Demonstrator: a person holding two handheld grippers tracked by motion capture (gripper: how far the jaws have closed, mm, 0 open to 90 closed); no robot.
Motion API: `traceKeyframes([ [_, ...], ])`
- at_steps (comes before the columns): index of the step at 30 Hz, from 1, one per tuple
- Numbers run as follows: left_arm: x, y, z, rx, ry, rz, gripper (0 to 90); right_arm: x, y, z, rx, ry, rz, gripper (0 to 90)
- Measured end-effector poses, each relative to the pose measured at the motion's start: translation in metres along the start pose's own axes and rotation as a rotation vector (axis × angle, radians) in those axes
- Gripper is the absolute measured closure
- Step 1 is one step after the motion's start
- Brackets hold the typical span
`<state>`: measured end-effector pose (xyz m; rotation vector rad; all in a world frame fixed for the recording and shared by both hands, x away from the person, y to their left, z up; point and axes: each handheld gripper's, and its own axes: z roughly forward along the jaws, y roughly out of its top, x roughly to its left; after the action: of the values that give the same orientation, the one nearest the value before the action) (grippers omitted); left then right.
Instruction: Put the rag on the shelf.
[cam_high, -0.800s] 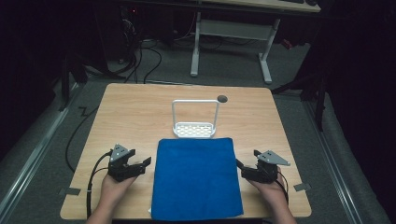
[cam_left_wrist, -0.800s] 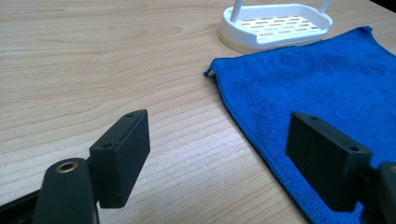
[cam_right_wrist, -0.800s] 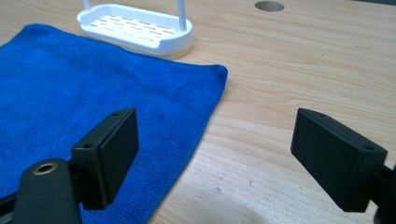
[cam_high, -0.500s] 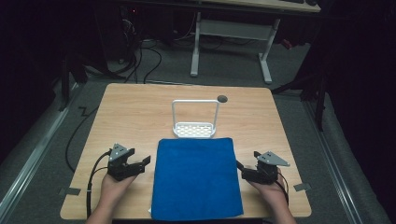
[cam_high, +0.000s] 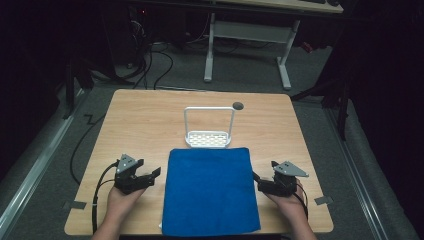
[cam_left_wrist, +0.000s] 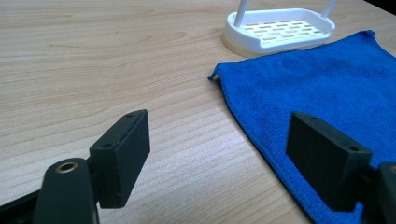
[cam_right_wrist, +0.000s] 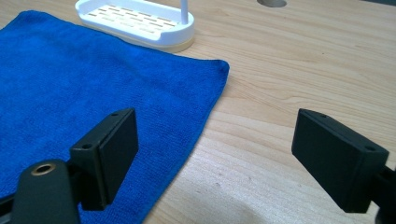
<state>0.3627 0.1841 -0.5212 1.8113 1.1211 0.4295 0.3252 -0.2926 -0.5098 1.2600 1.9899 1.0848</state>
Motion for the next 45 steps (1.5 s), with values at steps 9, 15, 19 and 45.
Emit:
traceKeyframes([
  [9, 0.0, 0.002, 0.003, -0.053, -0.054, -0.013, 22.7, 0.001, 0.004, 0.001, 0.016, 0.004, -0.001, 15.2],
  [15, -0.004, 0.021, 0.02, 0.043, -0.046, 0.005, 21.3, 0.006, 0.004, 0.002, 0.015, 0.028, -0.023, 19.0],
  [19, -0.006, 0.031, 0.04, 0.073, -0.028, 0.021, 19.1, 0.006, 0.003, 0.005, 0.027, 0.068, -0.027, 22.3],
  [45, -0.014, 0.04, 0.098, 0.159, 0.046, 0.071, 73.4, 0.006, 0.014, 0.021, 0.044, 0.109, 0.03, 41.0],
])
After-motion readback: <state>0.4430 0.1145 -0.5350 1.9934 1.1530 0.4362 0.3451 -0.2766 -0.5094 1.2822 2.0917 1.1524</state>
